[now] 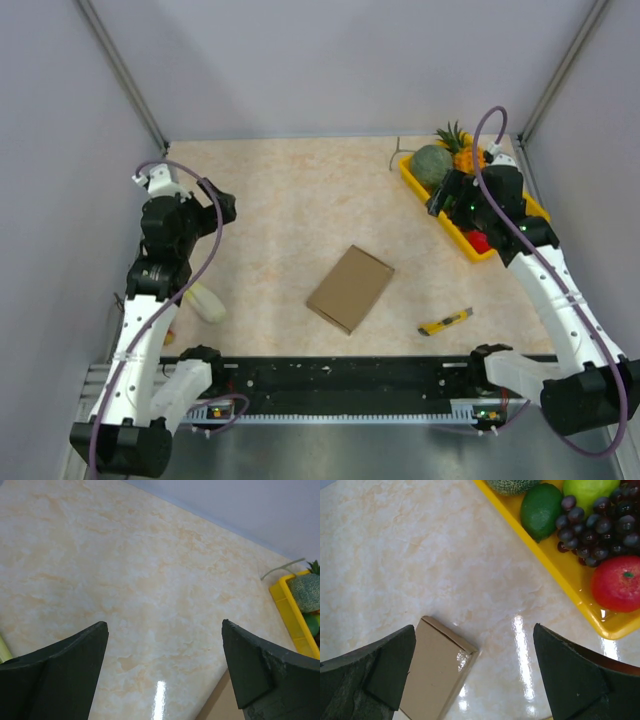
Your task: Unpack the express box
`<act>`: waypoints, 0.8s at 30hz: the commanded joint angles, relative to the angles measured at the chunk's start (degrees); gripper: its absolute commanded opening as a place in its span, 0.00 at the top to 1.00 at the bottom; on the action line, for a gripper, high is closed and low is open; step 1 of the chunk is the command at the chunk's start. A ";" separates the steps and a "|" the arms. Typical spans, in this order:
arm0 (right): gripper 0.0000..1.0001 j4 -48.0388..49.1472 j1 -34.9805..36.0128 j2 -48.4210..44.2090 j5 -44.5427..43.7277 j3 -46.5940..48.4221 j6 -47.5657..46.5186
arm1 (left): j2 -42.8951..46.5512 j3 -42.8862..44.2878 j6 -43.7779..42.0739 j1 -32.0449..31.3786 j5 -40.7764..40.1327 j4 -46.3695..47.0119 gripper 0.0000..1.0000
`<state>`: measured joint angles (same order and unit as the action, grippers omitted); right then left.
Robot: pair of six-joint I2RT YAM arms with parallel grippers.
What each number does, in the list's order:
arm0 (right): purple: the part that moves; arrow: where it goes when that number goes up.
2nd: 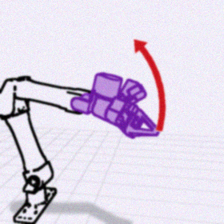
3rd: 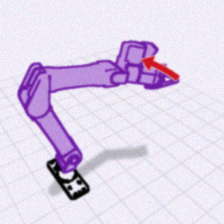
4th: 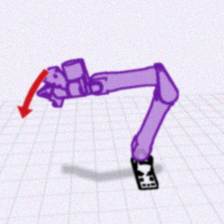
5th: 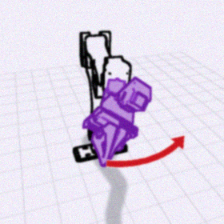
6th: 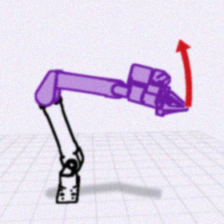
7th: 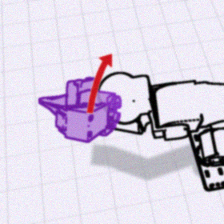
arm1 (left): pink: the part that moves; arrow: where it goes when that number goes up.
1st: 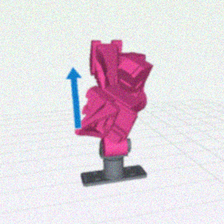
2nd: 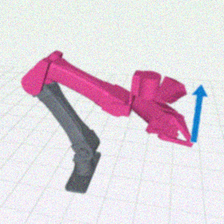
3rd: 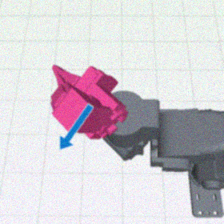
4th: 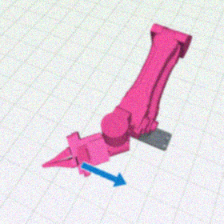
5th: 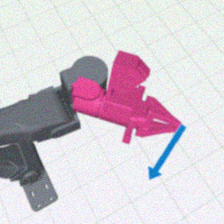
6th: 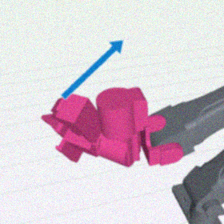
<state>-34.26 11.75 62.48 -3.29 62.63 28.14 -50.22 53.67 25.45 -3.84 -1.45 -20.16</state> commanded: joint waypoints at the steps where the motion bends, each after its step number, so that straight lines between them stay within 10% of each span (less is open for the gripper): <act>1: 0.01 2.62 -0.50 0.09 6.00 1.35 -1.33 | 6.68 -3.73 7.23 0.06 -2.34 5.55 0.01; 6: 0.01 2.80 0.90 4.66 9.44 1.44 1.39 | 10.32 -11.92 9.18 0.06 5.83 16.64 0.01; 24: 0.07 3.85 16.20 12.05 9.96 -11.65 5.52 | -28.43 -4.80 5.14 -13.37 31.34 6.90 0.11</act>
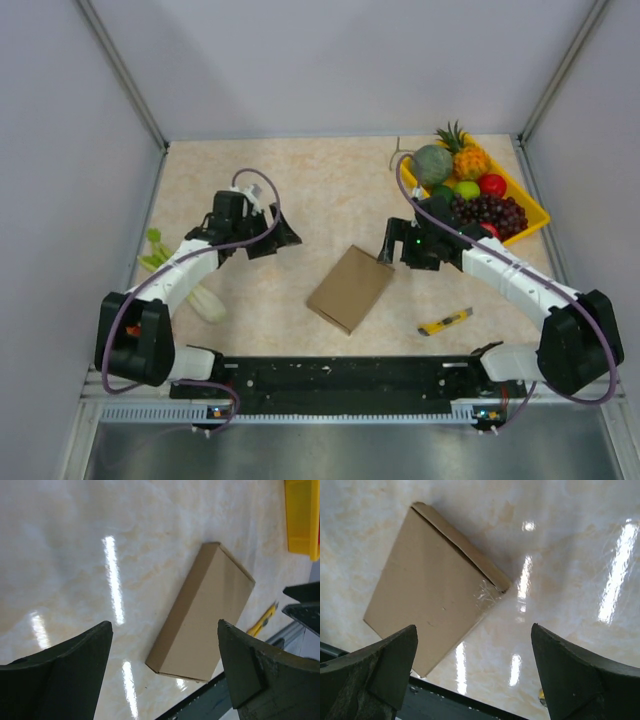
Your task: Unpack the express box
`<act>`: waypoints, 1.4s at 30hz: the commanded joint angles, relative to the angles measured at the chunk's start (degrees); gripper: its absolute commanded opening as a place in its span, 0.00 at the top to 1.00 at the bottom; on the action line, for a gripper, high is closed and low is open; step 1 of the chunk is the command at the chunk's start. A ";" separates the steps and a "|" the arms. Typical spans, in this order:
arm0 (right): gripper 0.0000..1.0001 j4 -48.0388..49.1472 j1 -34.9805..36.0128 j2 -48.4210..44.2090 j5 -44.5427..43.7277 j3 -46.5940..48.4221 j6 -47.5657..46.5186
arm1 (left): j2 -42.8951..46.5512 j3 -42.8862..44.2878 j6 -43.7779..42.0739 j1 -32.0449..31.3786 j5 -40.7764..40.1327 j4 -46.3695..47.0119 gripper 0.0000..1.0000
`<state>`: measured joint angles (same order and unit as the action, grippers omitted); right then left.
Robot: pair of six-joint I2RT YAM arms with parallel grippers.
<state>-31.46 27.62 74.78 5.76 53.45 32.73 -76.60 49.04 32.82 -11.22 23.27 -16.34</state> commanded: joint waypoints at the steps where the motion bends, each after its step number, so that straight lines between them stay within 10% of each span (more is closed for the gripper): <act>1: 0.07 0.97 0.42 -0.43 2.57 -4.13 0.76 | -2.76 -0.17 -3.71 -9.40 5.92 2.81 0.11; 12: 0.14 9.65 0.42 2.73 19.20 -7.04 2.59 | -7.34 -3.24 -3.73 -17.25 2.22 3.76 0.15; 30: 0.25 19.77 0.60 6.25 18.24 -13.02 8.58 | -20.16 -4.13 2.07 -17.87 13.56 14.49 0.66; 42: 0.25 29.70 0.68 9.95 22.54 -9.86 11.13 | -22.89 -1.23 7.26 -17.87 7.69 12.91 0.73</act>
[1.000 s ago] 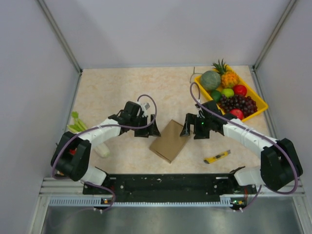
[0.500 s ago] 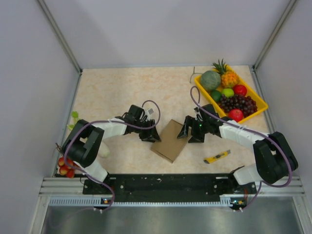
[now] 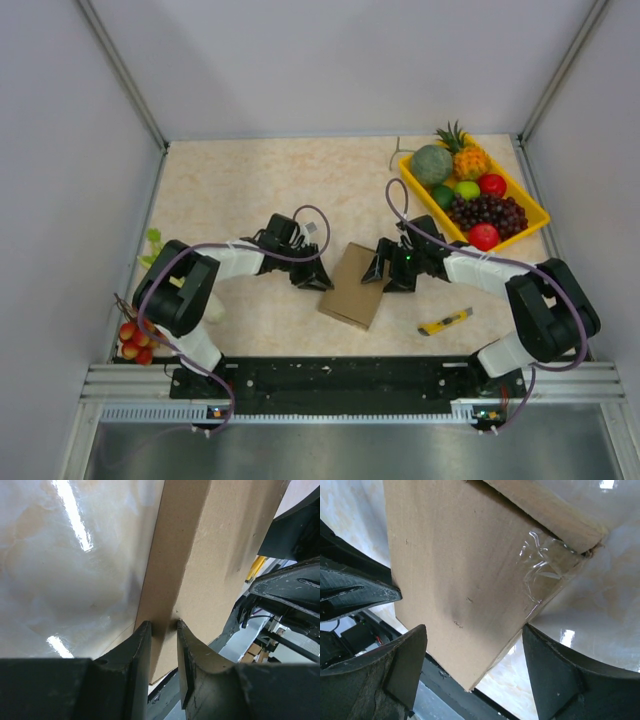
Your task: Unpack the express box
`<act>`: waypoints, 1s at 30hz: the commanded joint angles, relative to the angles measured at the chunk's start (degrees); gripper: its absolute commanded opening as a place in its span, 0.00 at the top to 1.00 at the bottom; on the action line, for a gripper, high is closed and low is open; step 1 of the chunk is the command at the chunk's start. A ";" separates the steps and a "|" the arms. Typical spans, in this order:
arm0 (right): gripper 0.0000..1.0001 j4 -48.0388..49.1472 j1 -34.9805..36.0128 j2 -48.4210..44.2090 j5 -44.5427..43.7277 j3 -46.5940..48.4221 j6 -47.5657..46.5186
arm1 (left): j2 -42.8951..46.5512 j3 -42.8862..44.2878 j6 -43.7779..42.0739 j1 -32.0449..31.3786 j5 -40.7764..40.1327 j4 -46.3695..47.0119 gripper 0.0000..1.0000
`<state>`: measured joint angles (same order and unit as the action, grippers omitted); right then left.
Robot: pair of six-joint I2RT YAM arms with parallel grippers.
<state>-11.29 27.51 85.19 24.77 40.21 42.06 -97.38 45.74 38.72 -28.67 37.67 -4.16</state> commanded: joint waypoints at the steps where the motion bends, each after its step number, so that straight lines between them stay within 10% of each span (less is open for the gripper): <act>1: 0.25 9.97 0.71 -1.33 4.13 3.56 2.05 | -2.11 2.34 1.27 -0.43 -7.25 0.56 0.74; 20: 0.24 17.26 3.08 -3.10 11.96 8.84 5.92 | -7.11 -1.00 15.15 3.52 4.16 24.81 0.82; 30: 0.24 17.10 5.98 2.08 12.40 13.93 6.28 | -6.59 -0.04 12.44 6.16 -0.66 16.48 0.83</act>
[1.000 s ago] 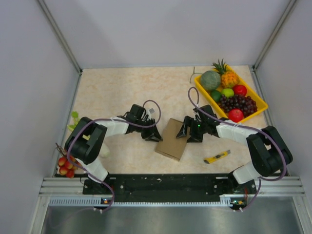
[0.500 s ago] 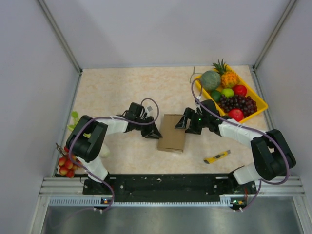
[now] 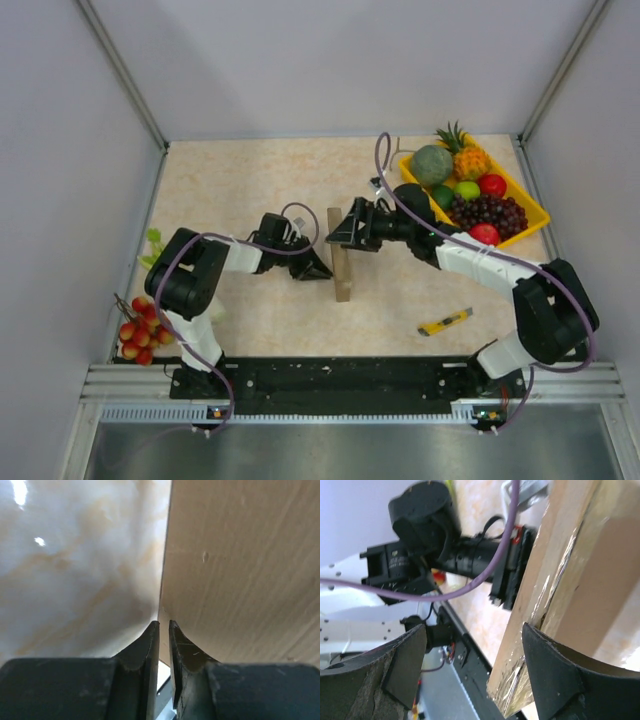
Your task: Unpack the express box
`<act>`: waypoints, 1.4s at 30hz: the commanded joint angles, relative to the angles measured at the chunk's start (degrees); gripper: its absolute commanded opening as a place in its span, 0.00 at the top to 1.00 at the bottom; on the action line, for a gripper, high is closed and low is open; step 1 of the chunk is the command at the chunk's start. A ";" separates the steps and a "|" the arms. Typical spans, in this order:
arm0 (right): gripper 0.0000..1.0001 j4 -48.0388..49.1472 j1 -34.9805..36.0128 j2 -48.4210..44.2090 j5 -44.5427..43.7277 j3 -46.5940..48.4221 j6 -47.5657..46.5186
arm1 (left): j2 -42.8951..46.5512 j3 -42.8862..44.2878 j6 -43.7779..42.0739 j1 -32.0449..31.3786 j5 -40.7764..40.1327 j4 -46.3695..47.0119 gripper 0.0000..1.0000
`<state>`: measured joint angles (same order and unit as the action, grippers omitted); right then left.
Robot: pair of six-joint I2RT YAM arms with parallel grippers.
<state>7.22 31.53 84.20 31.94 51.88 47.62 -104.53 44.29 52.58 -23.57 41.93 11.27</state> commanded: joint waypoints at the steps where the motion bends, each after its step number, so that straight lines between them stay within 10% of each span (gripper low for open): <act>1: 0.24 -1.94 2.22 4.46 5.32 2.70 0.46 | 0.73 1.58 -1.77 1.25 -6.41 -0.01 0.83; 12: 0.24 -7.13 2.49 5.36 4.97 7.62 -3.75 | 7.23 2.37 -5.37 4.32 -13.45 -9.85 0.81; 22: 0.23 -11.26 2.40 -1.22 2.96 12.11 -6.04 | 17.42 7.91 -11.44 4.41 -19.34 -18.38 0.53; 42: 0.20 -31.39 -2.96 -16.70 -27.46 -0.90 -6.92 | 19.99 15.73 -17.07 -3.76 -20.75 -21.20 0.18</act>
<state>-21.17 29.63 69.95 9.61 52.36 40.29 -84.66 56.80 36.27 -25.30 23.27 -9.80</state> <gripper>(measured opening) 0.797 0.810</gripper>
